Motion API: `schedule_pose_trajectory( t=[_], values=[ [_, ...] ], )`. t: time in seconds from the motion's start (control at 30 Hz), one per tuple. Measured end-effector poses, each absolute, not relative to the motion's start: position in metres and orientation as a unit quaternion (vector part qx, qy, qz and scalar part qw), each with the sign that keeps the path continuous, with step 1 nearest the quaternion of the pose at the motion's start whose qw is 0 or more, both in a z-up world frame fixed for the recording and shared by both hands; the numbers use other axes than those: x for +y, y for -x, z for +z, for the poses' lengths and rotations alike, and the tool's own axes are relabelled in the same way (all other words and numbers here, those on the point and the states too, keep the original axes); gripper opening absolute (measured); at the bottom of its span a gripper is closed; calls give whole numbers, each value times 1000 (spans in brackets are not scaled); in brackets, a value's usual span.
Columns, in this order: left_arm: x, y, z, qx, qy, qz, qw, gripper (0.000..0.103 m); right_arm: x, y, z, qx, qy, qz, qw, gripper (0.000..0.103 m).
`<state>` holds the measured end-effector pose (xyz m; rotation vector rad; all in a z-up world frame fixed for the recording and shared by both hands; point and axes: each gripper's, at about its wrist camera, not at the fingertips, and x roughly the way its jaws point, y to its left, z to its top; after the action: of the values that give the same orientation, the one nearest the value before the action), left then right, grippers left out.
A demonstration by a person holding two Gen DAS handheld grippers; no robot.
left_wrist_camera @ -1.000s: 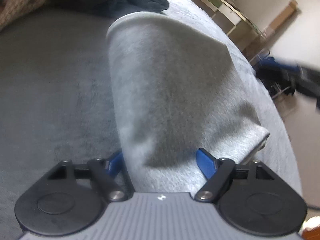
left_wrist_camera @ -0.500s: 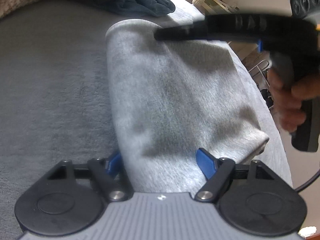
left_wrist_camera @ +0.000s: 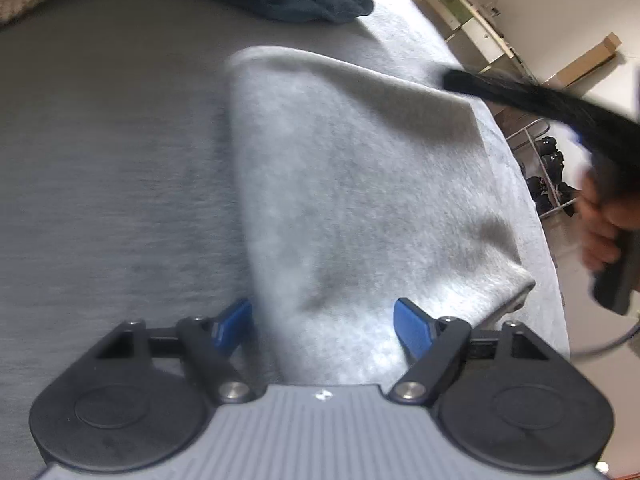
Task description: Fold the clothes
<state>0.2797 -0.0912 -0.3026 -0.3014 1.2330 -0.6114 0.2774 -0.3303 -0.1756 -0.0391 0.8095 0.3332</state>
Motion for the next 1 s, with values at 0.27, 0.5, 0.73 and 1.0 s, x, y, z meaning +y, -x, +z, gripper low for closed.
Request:
schedule_pose_trajectory(
  t=[0.27,0.5,0.73,1.0],
  values=[
    [-88,-325,-280,537,104,-259,796,79,-389,-274,-200,416,42,115,901,17],
    [-109,-331,-285,551,98,-230,796,76,-407,-294,-248,427,18,111,897,15],
    [-114,-309,-271,550,73,-279,784,77,-438,-229,-181,408,2,128,904,17],
    [-125,-288,-277,565,28,-309,765,85,-424,-162,-226,491,4,135,860,17]
  ],
)
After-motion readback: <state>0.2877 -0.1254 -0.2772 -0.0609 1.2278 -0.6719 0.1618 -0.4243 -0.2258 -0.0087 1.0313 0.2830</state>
